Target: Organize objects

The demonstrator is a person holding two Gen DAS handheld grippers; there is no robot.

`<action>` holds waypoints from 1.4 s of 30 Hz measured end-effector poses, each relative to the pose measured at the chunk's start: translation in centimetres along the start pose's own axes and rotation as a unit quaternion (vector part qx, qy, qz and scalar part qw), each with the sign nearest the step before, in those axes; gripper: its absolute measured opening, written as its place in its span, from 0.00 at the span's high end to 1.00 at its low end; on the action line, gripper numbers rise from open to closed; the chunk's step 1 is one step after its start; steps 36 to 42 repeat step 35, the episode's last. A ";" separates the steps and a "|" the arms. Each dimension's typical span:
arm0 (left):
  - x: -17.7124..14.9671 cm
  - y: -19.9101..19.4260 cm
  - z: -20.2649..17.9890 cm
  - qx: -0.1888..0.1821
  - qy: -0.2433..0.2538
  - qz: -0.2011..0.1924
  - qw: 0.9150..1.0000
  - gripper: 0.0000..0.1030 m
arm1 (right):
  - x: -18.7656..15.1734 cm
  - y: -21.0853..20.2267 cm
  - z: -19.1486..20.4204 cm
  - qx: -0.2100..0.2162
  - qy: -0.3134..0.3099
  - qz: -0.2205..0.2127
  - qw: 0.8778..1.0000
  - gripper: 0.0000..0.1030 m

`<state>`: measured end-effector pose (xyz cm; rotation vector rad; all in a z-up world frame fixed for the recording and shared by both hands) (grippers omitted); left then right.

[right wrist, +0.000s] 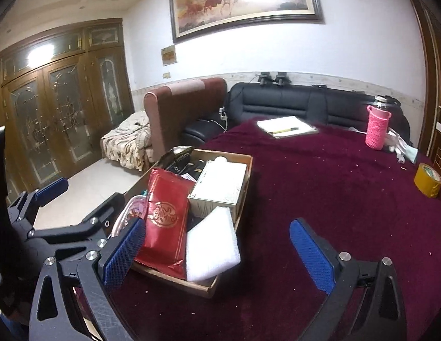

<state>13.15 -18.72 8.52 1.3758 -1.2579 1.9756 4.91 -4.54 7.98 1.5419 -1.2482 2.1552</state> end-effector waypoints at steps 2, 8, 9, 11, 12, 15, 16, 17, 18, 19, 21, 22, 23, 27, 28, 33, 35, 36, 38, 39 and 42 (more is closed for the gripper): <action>-0.2 0.2 -0.2 0.003 0.004 0.002 1.000 0.00 | 0.0 0.3 -0.3 0.009 0.009 0.004 1.000 0.00; -0.4 0.3 0.8 0.014 -0.008 0.008 1.000 0.00 | 0.6 1.5 -0.1 0.002 0.012 0.012 1.000 0.00; -0.4 0.4 1.0 0.015 -0.010 0.009 1.000 0.00 | 0.6 1.5 0.0 -0.001 0.011 0.012 1.000 0.00; -0.5 0.4 1.4 0.015 -0.014 0.010 1.000 0.00 | 0.5 1.7 0.3 -0.004 0.006 0.012 1.000 0.00; -0.5 0.4 1.6 0.016 -0.015 0.011 1.000 0.00 | 0.5 1.7 0.4 -0.004 0.005 0.012 1.000 0.00; -0.6 0.5 2.0 0.014 -0.018 0.013 1.000 0.00 | 0.3 2.0 0.4 -0.006 0.007 0.019 1.000 0.00; -0.6 0.5 2.0 0.013 -0.018 0.014 1.000 0.00 | 0.2 2.0 0.3 -0.008 0.007 0.019 1.000 0.00; -0.7 0.6 2.0 0.013 -0.018 0.014 1.000 0.00 | 0.2 2.1 0.3 -0.010 0.008 0.019 1.000 0.00; -0.7 0.6 1.9 0.013 -0.017 0.015 1.000 0.00 | 0.2 2.1 0.2 -0.011 0.009 0.020 1.000 0.00; -0.8 0.7 1.9 0.011 -0.017 0.016 1.000 0.00 | 0.2 2.1 0.1 -0.011 0.011 0.021 1.000 0.00; -0.8 0.7 1.8 0.010 -0.016 0.017 1.000 0.00 | 0.2 2.1 0.1 -0.013 0.012 0.020 1.000 0.00; -0.9 0.7 1.8 0.008 -0.017 0.018 1.000 0.00 | 0.2 2.1 0.0 -0.013 0.013 0.020 1.000 0.00; -0.9 0.7 1.8 0.007 -0.017 0.018 1.000 0.00 | 0.2 2.1 0.0 -0.012 0.012 0.020 1.000 0.00; -0.9 1.0 2.0 -0.001 -0.020 0.026 0.999 0.00 | 0.2 2.1 0.0 -0.011 0.012 0.022 1.000 0.00; -1.0 1.1 2.1 0.003 -0.022 0.026 0.999 0.00 | 0.2 2.0 -0.1 -0.012 0.013 0.023 1.000 0.00; -1.2 1.1 2.6 -0.001 -0.031 0.035 0.999 0.00 | 0.2 2.0 -0.1 -0.013 0.014 0.023 1.000 0.00; -1.2 1.0 2.7 0.009 -0.028 0.030 0.999 0.00 | 0.2 2.0 -0.1 -0.013 0.014 0.023 1.000 0.00; -1.2 1.0 2.7 0.009 -0.028 0.030 0.999 0.00 | 0.2 2.0 -0.1 -0.013 0.014 0.023 1.000 0.00; -1.2 1.0 2.7 0.009 -0.028 0.030 0.999 0.00 | 0.2 2.0 -0.1 -0.013 0.014 0.023 1.000 0.00; -1.2 1.0 2.7 0.009 -0.028 0.030 0.999 0.00 | 0.2 2.0 -0.1 -0.013 0.014 0.023 1.000 0.00; -1.2 1.0 2.7 0.009 -0.028 0.030 0.999 0.00 | 0.2 2.0 -0.1 -0.013 0.014 0.023 1.000 0.00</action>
Point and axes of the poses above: each gripper's, at about its wrist camera, not at the fingertips, and y roughly the way its jaws point, z to its left, x to its top, the point moved 4 cm from there along y, roughly the way its jaws point, and after that the axes turned 1 degree about z, right-handed, at the moved point
